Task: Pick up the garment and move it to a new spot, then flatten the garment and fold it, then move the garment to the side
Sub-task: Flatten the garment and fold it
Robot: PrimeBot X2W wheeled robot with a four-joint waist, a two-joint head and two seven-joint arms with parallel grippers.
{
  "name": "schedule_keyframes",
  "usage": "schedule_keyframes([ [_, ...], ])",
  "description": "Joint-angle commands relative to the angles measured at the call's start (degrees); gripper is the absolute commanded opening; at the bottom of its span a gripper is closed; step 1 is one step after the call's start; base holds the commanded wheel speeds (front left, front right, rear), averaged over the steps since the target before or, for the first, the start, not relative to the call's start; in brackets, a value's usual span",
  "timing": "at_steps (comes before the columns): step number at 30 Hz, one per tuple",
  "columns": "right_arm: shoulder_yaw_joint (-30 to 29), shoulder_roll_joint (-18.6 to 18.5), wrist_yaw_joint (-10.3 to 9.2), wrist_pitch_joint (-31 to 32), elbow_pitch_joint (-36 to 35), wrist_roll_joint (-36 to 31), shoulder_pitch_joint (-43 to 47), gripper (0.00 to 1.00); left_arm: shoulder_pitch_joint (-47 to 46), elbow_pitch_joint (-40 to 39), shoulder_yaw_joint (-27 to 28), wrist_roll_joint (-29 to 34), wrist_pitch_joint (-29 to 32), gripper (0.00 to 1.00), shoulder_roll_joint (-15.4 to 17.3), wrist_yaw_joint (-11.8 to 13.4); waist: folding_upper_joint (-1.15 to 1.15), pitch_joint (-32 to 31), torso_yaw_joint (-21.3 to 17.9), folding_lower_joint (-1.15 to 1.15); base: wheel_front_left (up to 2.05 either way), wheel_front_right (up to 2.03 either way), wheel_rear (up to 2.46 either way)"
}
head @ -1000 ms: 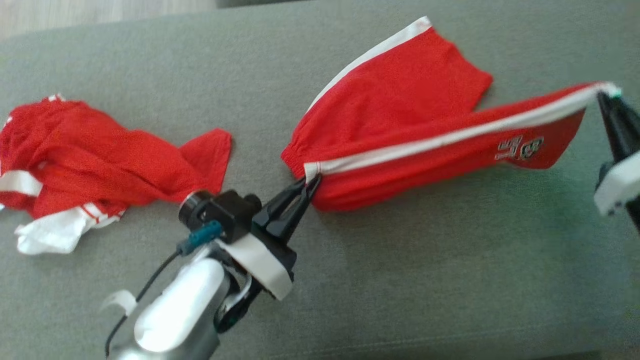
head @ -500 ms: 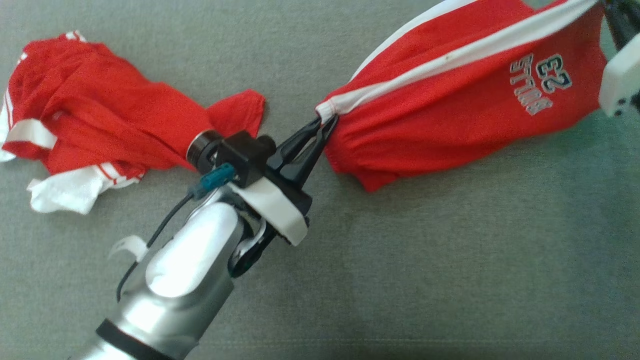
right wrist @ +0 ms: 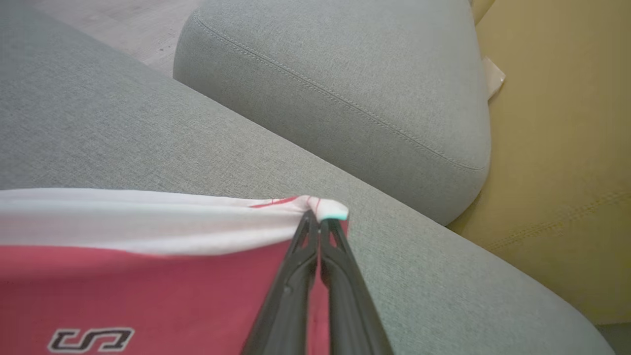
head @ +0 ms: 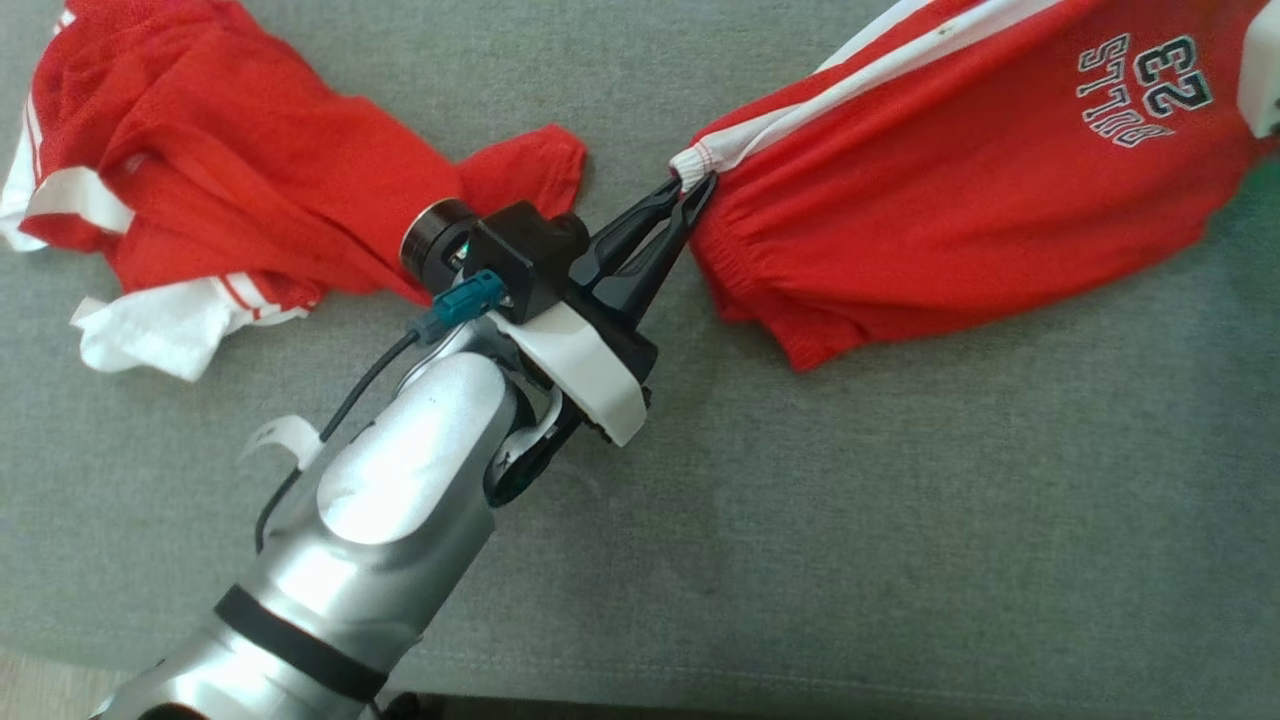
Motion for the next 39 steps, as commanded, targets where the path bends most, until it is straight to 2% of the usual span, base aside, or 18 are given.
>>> schedule_keyframes([
  [1, 0.6, -0.9, -0.06, -0.8, -0.5, 0.6, -1.2, 0.0, -1.9, -1.2, 1.4, -0.2, -0.3, 0.0, 0.6, 0.1, 0.0, 0.5, 0.5, -0.01, 0.0, 0.0, 0.0],
  [4, 2.0, -0.2, -0.06, -1.7, 2.2, 1.4, -2.7, 0.0, -2.0, -0.3, 1.6, -0.1, -0.3, 0.0, 0.4, 0.1, 0.0, 0.7, 0.8, -0.01, 0.0, 0.0, 0.0],
  [5, 2.1, 0.1, -0.06, -1.9, 3.3, 1.8, -3.1, 1.0, -2.1, 0.1, 1.8, -0.1, -0.3, 0.2, 0.3, 0.1, 0.0, 0.7, 0.9, -0.01, 0.0, 0.0, 0.0],
  [6, 2.3, 0.4, -0.06, -2.2, 4.3, 2.2, -3.4, 1.0, -2.1, 0.3, 2.0, 0.0, -0.3, 0.46, 0.2, 0.1, 0.0, 0.7, 0.9, -0.01, 0.0, 0.0, 0.0],
  [7, 2.6, 0.7, -0.06, -2.5, 5.2, 2.4, -3.7, 1.0, -2.0, 0.6, 2.2, 0.2, -0.3, 0.94, 0.1, 0.1, 0.0, 0.5, 0.9, -0.01, 0.0, 0.0, 0.0],
  [8, 2.8, 1.0, -0.06, -3.0, 6.0, 2.6, -4.0, 1.0, -1.9, 0.9, 2.5, 0.3, -0.3, 1.0, 0.0, 0.1, 0.0, 0.3, 0.8, -0.01, 0.0, 0.0, 0.0],
  [14, 2.1, 2.7, -0.06, -8.4, 10.6, 4.0, -4.0, 1.0, -0.5, 2.2, 4.8, 1.4, -0.3, 1.0, -0.1, 0.1, 0.0, -2.4, -0.6, -0.01, 0.0, 0.0, 0.0],
  [21, -0.3, 5.7, -0.06, -16.7, 11.7, 8.3, -0.2, 1.0, 3.7, 0.8, 11.2, 2.3, -0.3, 1.0, 0.3, 0.5, 0.0, -7.9, -3.7, -0.01, 0.0, 0.0, 0.0],
  [29, -4.8, 9.1, -0.06, -23.9, 7.5, 10.7, 5.8, 1.0, 10.2, -5.3, 22.1, 3.1, -0.3, 1.0, 0.0, 1.7, 0.0, -13.4, -7.3, -0.01, 0.0, 0.0, 0.0],
  [35, -9.0, 11.9, -0.06, -24.9, 2.0, 10.4, 12.6, 1.0, 14.6, -9.0, 27.4, 5.1, -0.3, 1.0, -0.7, 1.7, 0.0, -16.1, -9.0, -0.01, 0.0, 0.0, 0.0],
  [39, -13.0, 14.5, -0.06, -25.1, -3.3, 7.6, 19.7, 1.0, 18.5, -11.1, 30.6, 6.3, -0.3, 1.0, -1.6, 1.4, 0.0, -18.1, -10.2, -0.01, 0.0, 0.0, 0.0],
])
